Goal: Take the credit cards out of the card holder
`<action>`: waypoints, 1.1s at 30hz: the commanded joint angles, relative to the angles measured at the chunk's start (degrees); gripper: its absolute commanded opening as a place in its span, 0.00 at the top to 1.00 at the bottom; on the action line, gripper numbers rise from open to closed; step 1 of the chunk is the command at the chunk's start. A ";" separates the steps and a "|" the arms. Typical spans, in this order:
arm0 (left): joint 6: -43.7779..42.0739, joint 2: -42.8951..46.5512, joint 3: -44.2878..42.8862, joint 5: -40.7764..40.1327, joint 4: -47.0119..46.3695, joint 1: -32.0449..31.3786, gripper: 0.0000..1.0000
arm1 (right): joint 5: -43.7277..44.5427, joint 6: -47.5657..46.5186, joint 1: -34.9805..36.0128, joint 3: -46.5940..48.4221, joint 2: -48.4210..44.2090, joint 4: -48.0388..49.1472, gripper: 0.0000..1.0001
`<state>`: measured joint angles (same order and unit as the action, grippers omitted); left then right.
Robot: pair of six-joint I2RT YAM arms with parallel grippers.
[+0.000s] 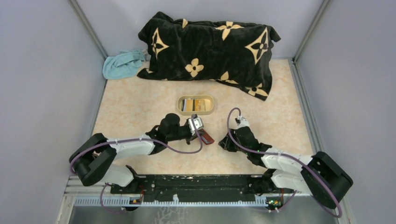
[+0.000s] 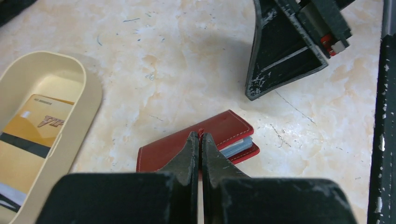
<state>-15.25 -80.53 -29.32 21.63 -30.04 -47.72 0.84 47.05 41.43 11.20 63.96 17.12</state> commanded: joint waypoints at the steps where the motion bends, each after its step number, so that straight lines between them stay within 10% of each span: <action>1: 0.31 1.43 0.09 -2.79 -2.07 0.45 1.00 | 3.67 -2.96 -0.47 5.67 -7.10 -8.87 0.72; 21: 2.35 0.88 3.83 -1.97 -8.36 0.50 1.00 | 10.90 -10.93 -0.43 12.96 -19.93 -28.61 0.50; 33: 1.49 1.77 5.11 -4.50 -8.07 0.44 0.99 | 14.62 -14.80 7.24 18.83 -5.19 -20.77 0.50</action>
<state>-13.54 -80.09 -24.60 17.67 -36.23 -47.48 12.62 33.89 44.34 26.46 56.10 -8.88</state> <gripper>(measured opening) 0.015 0.502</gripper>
